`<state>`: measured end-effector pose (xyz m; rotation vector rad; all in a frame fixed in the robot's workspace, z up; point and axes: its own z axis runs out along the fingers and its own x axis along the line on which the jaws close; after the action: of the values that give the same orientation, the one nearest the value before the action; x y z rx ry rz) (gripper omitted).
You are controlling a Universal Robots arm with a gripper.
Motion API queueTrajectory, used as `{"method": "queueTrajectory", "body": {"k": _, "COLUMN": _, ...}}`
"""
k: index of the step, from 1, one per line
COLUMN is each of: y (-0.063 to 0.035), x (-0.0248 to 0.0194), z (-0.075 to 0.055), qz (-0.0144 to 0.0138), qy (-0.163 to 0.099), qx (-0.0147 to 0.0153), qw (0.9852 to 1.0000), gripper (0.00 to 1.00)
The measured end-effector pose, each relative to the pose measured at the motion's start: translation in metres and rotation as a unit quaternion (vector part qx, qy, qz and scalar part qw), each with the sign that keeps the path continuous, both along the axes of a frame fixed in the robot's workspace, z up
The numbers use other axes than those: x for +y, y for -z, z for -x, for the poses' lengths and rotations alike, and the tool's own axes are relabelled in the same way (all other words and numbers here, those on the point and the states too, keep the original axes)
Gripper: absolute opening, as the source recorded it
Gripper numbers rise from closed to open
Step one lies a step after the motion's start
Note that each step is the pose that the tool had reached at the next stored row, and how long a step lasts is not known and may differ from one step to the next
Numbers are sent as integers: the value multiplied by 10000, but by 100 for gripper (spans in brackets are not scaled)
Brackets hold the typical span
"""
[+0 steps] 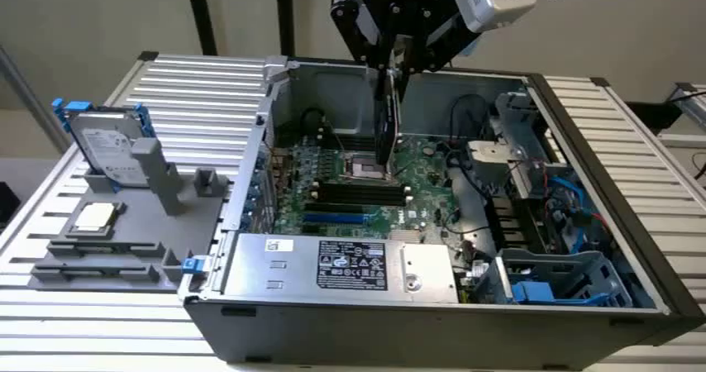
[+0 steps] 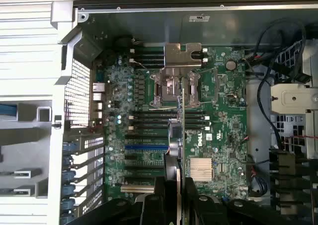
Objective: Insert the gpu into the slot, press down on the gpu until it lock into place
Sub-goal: 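Insert the gpu into the slot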
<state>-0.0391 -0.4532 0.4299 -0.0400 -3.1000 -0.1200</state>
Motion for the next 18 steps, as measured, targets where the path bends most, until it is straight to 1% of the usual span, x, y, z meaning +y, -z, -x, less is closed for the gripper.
{"method": "queueTrajectory", "body": {"k": 18, "y": 0, "x": 0, "z": 0, "qz": 0, "qy": 0, "qx": 0, "qw": 10000, "gripper": 26}}
